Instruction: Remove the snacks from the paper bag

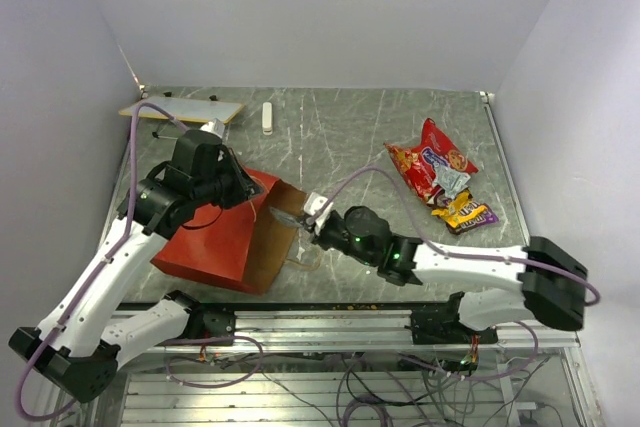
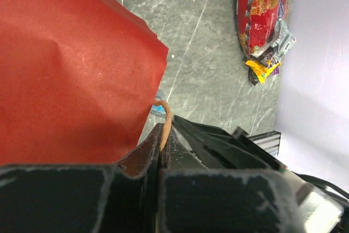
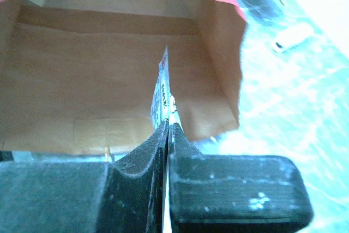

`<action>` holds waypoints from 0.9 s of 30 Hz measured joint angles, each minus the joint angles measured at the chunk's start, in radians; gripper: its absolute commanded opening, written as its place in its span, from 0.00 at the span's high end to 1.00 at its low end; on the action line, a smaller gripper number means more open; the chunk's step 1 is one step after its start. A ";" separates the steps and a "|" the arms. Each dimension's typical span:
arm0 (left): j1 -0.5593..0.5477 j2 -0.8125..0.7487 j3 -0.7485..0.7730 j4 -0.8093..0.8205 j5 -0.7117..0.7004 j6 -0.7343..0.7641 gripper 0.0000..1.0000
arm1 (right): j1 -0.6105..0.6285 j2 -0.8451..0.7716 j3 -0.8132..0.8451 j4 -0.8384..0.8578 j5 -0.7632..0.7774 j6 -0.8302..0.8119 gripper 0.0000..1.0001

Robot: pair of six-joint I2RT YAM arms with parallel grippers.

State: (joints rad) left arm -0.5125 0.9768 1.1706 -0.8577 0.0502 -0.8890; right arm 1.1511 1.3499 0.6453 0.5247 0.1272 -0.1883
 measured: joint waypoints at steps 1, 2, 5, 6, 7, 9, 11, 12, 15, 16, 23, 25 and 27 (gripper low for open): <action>0.000 0.005 0.006 0.000 -0.005 0.005 0.93 | -0.002 -0.039 0.000 -0.048 0.021 -0.003 1.00; 0.000 0.013 0.017 0.000 -0.008 0.013 0.93 | -0.004 -0.084 0.004 -0.112 0.050 -0.006 1.00; 0.000 0.047 0.068 -0.001 -0.024 0.044 0.93 | -0.010 -0.181 0.028 -0.275 0.172 0.013 1.00; 0.000 0.061 0.091 0.000 -0.026 0.057 0.93 | -0.011 -0.206 0.044 -0.334 0.235 0.030 1.00; 0.000 0.072 0.106 0.002 -0.028 0.067 0.93 | -0.013 -0.223 0.063 -0.385 0.296 0.048 1.00; 0.000 0.097 0.137 0.005 -0.029 0.089 0.93 | -0.025 -0.237 0.116 -0.481 0.436 0.093 1.00; 0.000 0.126 0.163 0.014 -0.027 0.104 0.93 | -0.056 -0.235 0.165 -0.557 0.543 0.132 1.00; 0.000 0.138 0.172 0.023 -0.022 0.109 0.93 | -0.089 -0.230 0.189 -0.591 0.592 0.153 1.00; 0.000 0.193 0.213 0.045 0.006 0.119 0.93 | -0.234 -0.199 0.245 -0.665 0.710 0.210 1.00; 0.000 0.212 0.228 0.051 0.021 0.122 0.93 | -0.283 -0.187 0.256 -0.685 0.735 0.225 1.00; 0.000 0.328 0.348 0.092 0.134 0.122 0.93 | -0.605 -0.128 0.313 -0.740 0.757 0.211 1.00; 0.000 0.342 0.369 0.117 0.166 0.117 0.93 | -0.702 -0.119 0.318 -0.725 0.746 0.184 1.00; 0.000 0.350 0.378 0.141 0.194 0.108 0.93 | -0.791 -0.102 0.319 -0.701 0.730 0.151 1.00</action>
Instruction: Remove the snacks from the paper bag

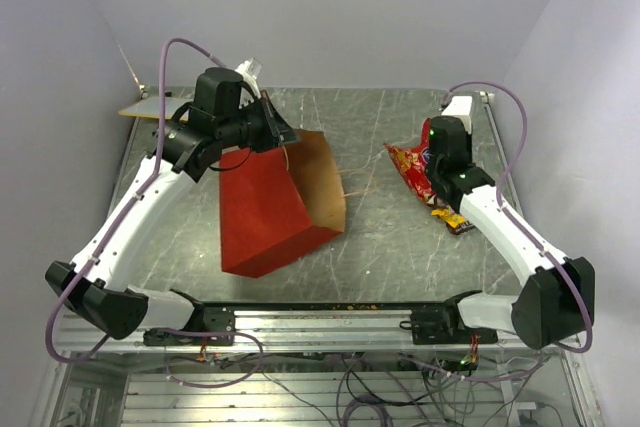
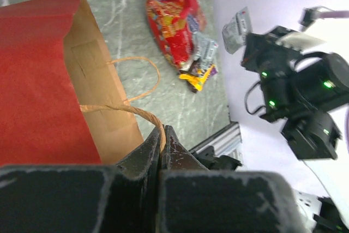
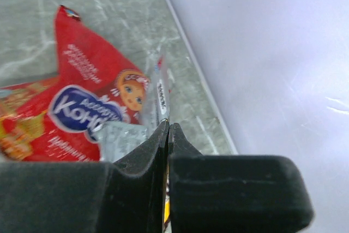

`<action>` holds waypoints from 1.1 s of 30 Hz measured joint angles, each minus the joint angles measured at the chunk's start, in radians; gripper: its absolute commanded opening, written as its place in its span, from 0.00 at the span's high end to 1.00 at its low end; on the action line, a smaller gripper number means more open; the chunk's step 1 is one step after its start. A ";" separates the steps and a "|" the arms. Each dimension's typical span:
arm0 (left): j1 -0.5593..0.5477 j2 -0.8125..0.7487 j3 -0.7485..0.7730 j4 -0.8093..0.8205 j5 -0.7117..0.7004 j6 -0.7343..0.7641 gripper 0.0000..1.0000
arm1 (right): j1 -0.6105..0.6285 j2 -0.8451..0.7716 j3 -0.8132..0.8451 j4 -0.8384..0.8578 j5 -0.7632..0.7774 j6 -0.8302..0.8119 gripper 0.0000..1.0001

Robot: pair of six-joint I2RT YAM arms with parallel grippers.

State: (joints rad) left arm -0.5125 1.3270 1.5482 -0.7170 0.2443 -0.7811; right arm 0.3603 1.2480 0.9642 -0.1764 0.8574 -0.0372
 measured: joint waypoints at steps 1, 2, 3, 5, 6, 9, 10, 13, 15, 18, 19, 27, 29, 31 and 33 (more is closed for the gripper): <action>0.000 0.006 0.006 0.013 0.018 -0.006 0.93 | -0.031 0.012 0.000 0.013 -0.006 -0.016 1.00; 0.000 0.013 0.015 0.023 0.036 -0.012 0.93 | -0.055 0.027 -0.002 0.028 -0.011 -0.034 1.00; 0.000 0.024 0.024 0.040 0.057 -0.019 0.93 | -0.070 0.043 -0.006 0.047 -0.015 -0.051 1.00; 0.000 0.046 0.042 0.077 0.096 -0.039 0.93 | -0.085 0.075 -0.022 0.077 -0.023 -0.078 1.00; 0.000 0.057 0.048 0.104 0.118 -0.051 0.93 | -0.086 0.088 -0.028 0.086 -0.026 -0.083 1.00; 0.000 0.079 0.048 0.186 0.171 -0.100 0.93 | -0.086 0.128 -0.045 0.094 -0.061 -0.075 1.00; 0.000 0.081 0.048 0.201 0.179 -0.109 0.93 | -0.086 0.136 -0.050 0.091 -0.073 -0.065 1.00; 0.000 0.058 0.013 0.230 0.180 -0.117 0.93 | -0.086 0.146 -0.055 0.074 -0.100 -0.021 1.00; 0.000 0.013 -0.049 0.226 0.171 -0.117 0.93 | -0.086 0.146 -0.057 0.063 -0.114 0.005 1.00; 0.013 -0.098 -0.214 0.197 0.146 -0.118 0.93 | -0.086 0.146 -0.069 0.049 -0.140 0.037 1.00; 0.016 -0.132 -0.267 0.179 0.135 -0.119 0.93 | -0.085 0.146 -0.073 0.043 -0.150 0.044 1.00; 0.057 -0.225 -0.391 0.069 0.066 -0.117 0.90 | -0.067 0.146 -0.076 0.009 -0.242 0.106 1.00; 0.059 -0.229 -0.386 0.054 0.048 -0.114 0.86 | -0.064 0.146 -0.076 -0.002 -0.261 0.127 1.00; 0.060 -0.228 -0.370 0.027 0.029 -0.106 0.80 | -0.064 0.146 -0.076 -0.016 -0.276 0.144 0.99; 0.060 -0.228 -0.347 0.000 0.009 -0.094 0.73 | -0.064 0.146 -0.076 -0.027 -0.290 0.156 0.96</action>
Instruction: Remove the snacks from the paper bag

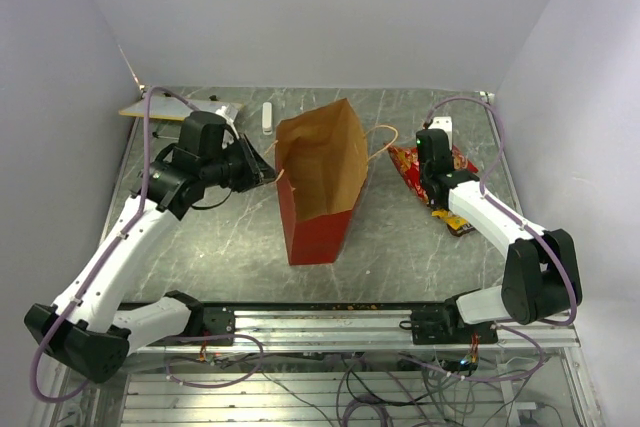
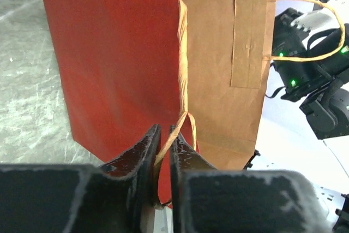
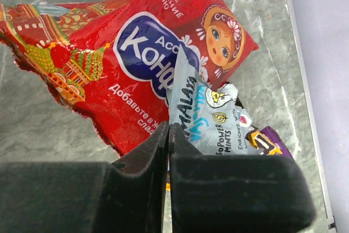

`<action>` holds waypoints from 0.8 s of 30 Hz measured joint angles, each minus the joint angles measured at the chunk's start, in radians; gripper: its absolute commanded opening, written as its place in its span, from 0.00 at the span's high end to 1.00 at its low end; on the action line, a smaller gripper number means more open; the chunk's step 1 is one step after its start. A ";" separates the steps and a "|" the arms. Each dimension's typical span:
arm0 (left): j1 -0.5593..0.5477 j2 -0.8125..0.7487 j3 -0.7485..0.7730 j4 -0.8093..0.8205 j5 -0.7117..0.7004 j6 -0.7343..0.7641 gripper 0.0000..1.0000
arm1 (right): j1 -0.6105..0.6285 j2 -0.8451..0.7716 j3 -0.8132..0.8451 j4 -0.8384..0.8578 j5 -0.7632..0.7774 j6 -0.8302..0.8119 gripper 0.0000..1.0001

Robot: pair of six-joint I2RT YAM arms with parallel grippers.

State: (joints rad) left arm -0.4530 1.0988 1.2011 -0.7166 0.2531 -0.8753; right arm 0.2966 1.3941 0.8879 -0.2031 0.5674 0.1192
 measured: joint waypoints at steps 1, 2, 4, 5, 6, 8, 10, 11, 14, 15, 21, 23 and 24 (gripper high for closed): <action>0.000 0.000 0.015 -0.015 -0.011 0.006 0.69 | 0.000 0.000 0.000 -0.005 -0.005 0.004 0.94; 0.000 -0.001 0.032 -0.031 -0.026 0.013 0.66 | 0.000 0.000 0.000 -0.008 -0.008 0.006 0.93; 0.000 -0.006 0.054 -0.051 -0.050 0.023 0.60 | 0.000 0.000 0.000 -0.014 -0.015 0.007 0.87; 0.000 -0.010 0.061 -0.059 -0.060 0.028 0.57 | 0.000 0.000 0.000 -0.016 -0.016 0.008 0.83; 0.001 -0.014 0.066 -0.067 -0.069 0.031 0.54 | 0.000 -0.002 0.000 -0.018 -0.017 0.008 0.77; 0.001 -0.016 0.084 -0.100 -0.078 0.039 0.43 | 0.000 -0.017 0.000 -0.024 -0.018 0.006 0.70; 0.001 -0.012 0.089 -0.107 -0.079 0.042 0.31 | 0.000 -0.023 0.000 -0.024 -0.018 0.007 0.66; 0.001 -0.008 0.097 -0.116 -0.081 0.045 0.23 | 0.000 -0.029 0.000 -0.026 -0.018 0.005 0.63; 0.002 -0.005 0.115 -0.133 -0.091 0.051 0.06 | 0.000 -0.043 0.000 -0.032 -0.019 0.002 0.55; 0.003 -0.005 0.121 -0.138 -0.093 0.053 0.01 | 0.000 -0.045 0.000 -0.035 -0.021 0.000 0.52; 0.003 -0.005 0.171 -0.164 -0.109 0.068 0.00 | 0.000 -0.051 0.020 -0.066 -0.035 -0.016 0.37; 0.004 -0.005 0.188 -0.177 -0.119 0.075 0.00 | 0.000 -0.057 0.031 -0.074 -0.042 -0.023 0.32; 0.004 -0.005 0.194 -0.182 -0.122 0.078 0.00 | 0.000 -0.061 0.034 -0.075 -0.045 -0.023 0.30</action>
State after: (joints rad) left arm -0.4492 1.0935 1.3952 -0.8989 0.1314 -0.7975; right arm 0.2970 1.3334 0.9222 -0.2779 0.5224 0.0959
